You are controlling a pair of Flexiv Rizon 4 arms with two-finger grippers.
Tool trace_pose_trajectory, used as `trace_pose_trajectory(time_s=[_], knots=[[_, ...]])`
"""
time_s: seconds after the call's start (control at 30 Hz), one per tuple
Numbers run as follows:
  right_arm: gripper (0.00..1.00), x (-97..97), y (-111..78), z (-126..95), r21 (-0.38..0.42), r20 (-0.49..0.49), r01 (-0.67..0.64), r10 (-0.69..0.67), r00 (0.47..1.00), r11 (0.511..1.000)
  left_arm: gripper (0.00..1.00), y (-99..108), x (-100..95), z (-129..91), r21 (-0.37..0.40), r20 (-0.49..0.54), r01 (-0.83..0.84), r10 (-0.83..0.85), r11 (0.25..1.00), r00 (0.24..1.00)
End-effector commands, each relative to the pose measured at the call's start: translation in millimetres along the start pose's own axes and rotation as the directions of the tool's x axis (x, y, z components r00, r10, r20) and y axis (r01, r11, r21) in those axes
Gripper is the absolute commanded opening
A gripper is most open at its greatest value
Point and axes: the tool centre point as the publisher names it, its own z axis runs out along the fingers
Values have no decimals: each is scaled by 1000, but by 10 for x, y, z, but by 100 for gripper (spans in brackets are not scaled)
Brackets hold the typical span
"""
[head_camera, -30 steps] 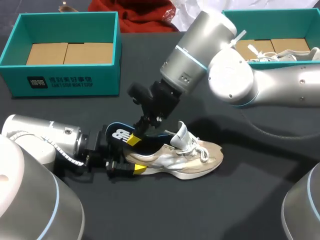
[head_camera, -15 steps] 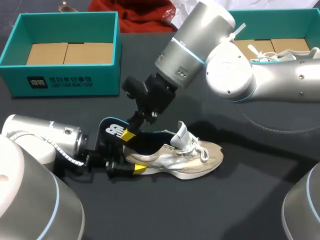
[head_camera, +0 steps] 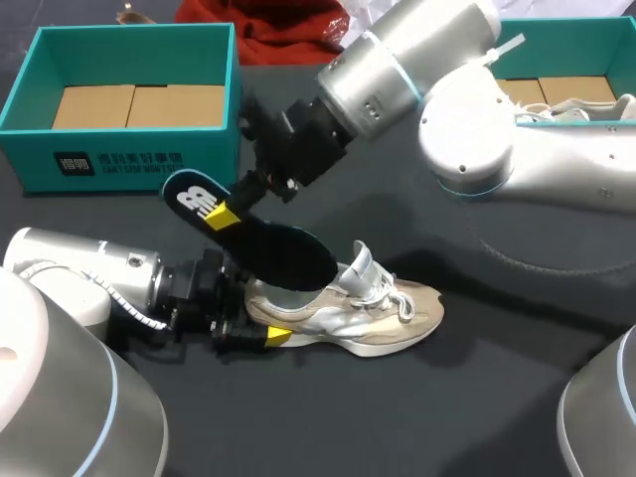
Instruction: Take the shoe out of the shoebox, open the shoe tongue, remove and reinsert the insole, then place the shoe into the shoebox
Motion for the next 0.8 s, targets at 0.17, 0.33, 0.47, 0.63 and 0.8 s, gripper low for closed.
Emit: trace_pose_trajectory(time_s=[0.17,0.33,0.47,0.63,0.8], knots=[[0,171,-25,-283,-112,11,48,-48,999,993,0,40,1,-7,-1,1,0,0,1000,1000],[0,171,-25,-283,-112,11,48,-48,999,993,0,40,1,-7,-1,1,0,0,1000,1000],[0,360,76,-552,-186,62,51,-40,997,981,0,40,1,-7,-1,1,0,0,1000,1000],[0,700,276,-1058,-313,56,108,-95,994,944,0,40,1,-7,-1,1,0,0,1000,1000],[0,865,307,-1414,-388,16,36,-32,999,921,0,40,1,-7,-1,1,0,0,1000,1000]])
